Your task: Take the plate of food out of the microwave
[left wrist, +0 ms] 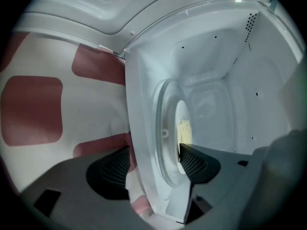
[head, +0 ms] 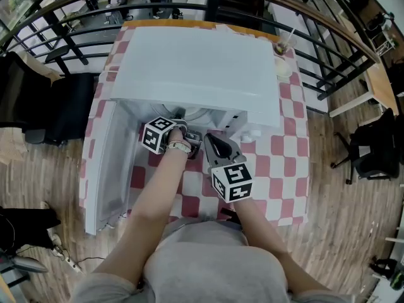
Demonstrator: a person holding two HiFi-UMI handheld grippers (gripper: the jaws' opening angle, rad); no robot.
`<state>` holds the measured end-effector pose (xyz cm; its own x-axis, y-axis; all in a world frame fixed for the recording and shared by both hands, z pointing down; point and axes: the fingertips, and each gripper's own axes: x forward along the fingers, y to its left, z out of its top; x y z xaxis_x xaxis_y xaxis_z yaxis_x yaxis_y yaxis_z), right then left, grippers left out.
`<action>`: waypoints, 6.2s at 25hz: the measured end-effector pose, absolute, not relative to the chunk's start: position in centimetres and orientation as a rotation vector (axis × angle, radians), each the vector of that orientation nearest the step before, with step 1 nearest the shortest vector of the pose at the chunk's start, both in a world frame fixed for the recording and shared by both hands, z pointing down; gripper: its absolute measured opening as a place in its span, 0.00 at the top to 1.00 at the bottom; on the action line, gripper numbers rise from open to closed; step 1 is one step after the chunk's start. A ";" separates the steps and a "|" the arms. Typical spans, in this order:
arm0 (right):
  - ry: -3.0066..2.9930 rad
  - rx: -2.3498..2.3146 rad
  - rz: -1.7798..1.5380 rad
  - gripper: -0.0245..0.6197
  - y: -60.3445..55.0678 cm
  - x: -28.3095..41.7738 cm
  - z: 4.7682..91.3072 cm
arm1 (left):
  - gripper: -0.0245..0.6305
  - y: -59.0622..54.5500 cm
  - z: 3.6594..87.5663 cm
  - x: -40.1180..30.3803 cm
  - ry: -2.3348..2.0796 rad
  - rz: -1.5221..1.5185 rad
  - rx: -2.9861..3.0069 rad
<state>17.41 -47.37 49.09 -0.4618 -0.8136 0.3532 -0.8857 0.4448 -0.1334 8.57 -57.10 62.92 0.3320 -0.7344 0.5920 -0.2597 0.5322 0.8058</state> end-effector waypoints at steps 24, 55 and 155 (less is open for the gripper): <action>-2.472 1.485 0.411 0.92 -46.3 16.7 48.2 | 0.53 -54.7 62.7 7.8 -1.216 -0.448 0.989; -2.467 1.482 0.387 0.92 -45.5 16.8 47.5 | 0.92 -54.5 59.8 7.2 -1.185 -0.538 1.091; -2.543 1.696 0.101 0.92 -39.3 14.8 40.9 | 0.94 -41.7 47.3 4.5 -0.950 -0.836 1.400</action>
